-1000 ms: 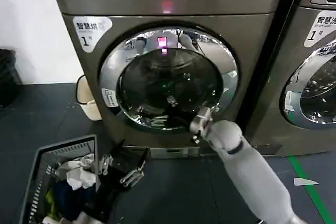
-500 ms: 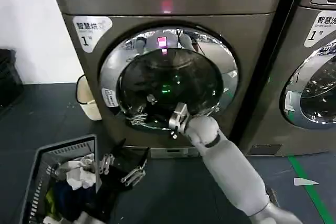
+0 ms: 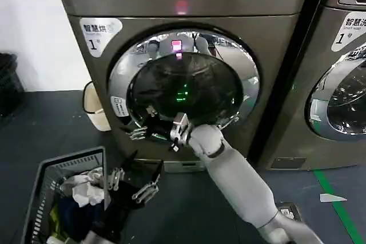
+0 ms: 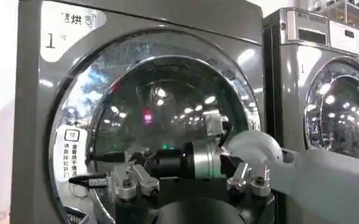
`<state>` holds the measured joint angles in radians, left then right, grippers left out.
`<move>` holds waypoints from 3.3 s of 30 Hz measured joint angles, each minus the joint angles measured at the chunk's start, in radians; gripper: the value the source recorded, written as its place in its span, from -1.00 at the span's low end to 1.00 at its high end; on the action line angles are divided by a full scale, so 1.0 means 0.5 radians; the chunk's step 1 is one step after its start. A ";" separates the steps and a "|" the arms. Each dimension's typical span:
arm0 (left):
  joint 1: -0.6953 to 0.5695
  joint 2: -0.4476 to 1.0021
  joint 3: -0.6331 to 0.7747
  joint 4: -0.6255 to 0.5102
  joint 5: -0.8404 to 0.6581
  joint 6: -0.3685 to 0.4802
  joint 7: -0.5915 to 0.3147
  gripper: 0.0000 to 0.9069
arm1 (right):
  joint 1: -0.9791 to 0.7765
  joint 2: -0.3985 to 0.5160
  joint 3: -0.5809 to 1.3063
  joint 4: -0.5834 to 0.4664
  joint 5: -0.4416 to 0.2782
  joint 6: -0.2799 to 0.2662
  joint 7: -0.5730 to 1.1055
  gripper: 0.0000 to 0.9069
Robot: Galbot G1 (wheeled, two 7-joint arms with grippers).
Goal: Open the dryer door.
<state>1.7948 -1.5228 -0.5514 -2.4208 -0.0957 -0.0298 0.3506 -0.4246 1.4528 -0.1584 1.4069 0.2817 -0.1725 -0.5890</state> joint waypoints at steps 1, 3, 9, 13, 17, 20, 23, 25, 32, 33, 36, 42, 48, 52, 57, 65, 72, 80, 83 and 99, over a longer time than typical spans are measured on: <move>0.000 -0.001 0.000 0.001 0.003 0.000 0.000 1.00 | 0.008 0.007 -0.002 -0.015 0.001 0.001 0.000 1.00; 0.000 -0.002 0.000 0.001 0.005 -0.001 0.001 1.00 | 0.023 0.020 -0.006 -0.039 0.026 0.002 0.002 1.00; -0.001 -0.003 -0.020 0.005 0.011 -0.005 0.004 1.00 | 0.070 0.077 -0.038 -0.073 0.120 -0.003 0.016 1.00; 0.006 -0.007 -0.031 -0.001 0.016 -0.004 0.007 1.00 | 0.070 0.087 -0.041 -0.079 0.149 -0.003 0.010 1.00; -0.006 0.008 -0.087 -0.018 -0.029 0.018 0.043 1.00 | 0.066 0.068 -0.051 -0.061 0.185 -0.010 -0.036 1.00; -0.028 0.036 -0.157 -0.023 -0.119 0.050 0.044 1.00 | 0.064 0.046 -0.062 -0.037 0.239 -0.011 -0.076 1.00; -0.058 0.055 -0.244 -0.019 -0.201 0.067 0.036 1.00 | 0.050 0.027 -0.053 -0.004 0.273 0.019 -0.134 1.00; -0.074 0.067 -0.294 -0.002 -0.208 0.060 0.038 1.00 | 0.041 0.018 -0.046 0.017 0.279 0.009 -0.177 1.00; -0.126 0.113 -0.498 0.036 -0.348 0.108 0.013 1.00 | 0.014 -0.029 -0.021 0.072 0.288 -0.004 -0.356 1.00; -0.140 0.121 -0.533 0.047 -0.377 0.120 0.003 1.00 | 0.012 -0.034 -0.020 0.077 0.288 -0.003 -0.371 1.00; -0.170 0.147 -0.640 0.066 -0.450 0.150 -0.008 1.00 | 0.003 -0.056 -0.015 0.099 0.294 -0.001 -0.416 1.00; -0.214 0.198 -0.849 0.094 -0.540 0.169 -0.021 1.00 | -0.015 -0.096 -0.022 0.111 0.321 0.044 -0.508 1.00; -0.248 0.244 -0.963 0.085 -0.567 0.164 -0.054 1.00 | -0.023 -0.172 -0.036 0.163 0.360 0.050 -0.736 1.00; -0.286 0.297 -1.019 0.108 -0.631 0.168 -0.098 1.00 | -0.034 -0.212 -0.027 0.184 0.360 0.034 -0.849 1.00; -0.326 0.376 -1.066 0.128 -0.676 0.199 -0.112 1.00 | -0.068 -0.269 -0.023 0.230 0.402 0.044 -1.021 1.00; -0.352 0.496 -1.059 0.174 -0.718 0.207 -0.123 1.00 | -0.114 -0.368 0.004 0.294 0.456 0.061 -1.313 1.00; -0.402 0.586 -1.003 0.209 -0.767 0.237 -0.156 1.00 | -0.195 -0.458 0.016 0.359 0.452 0.093 -1.473 1.00; -0.437 0.700 -0.935 0.206 -0.824 0.293 -0.168 1.00 | -0.329 -0.567 0.084 0.456 0.439 0.101 -1.593 1.00; -0.462 0.748 -0.896 0.227 -0.851 0.297 -0.151 1.00 | -0.400 -0.612 0.128 0.497 0.440 0.110 -1.634 1.00; -0.634 1.041 -0.603 0.294 -1.163 0.696 -0.043 1.00 | -0.801 -0.832 0.579 0.656 0.482 0.129 -1.746 1.00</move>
<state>1.4777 -1.0021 -0.8530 -2.2739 -0.6772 0.3180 0.3292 -0.8250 1.0370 0.1309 1.7348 0.5229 -0.1078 -1.4621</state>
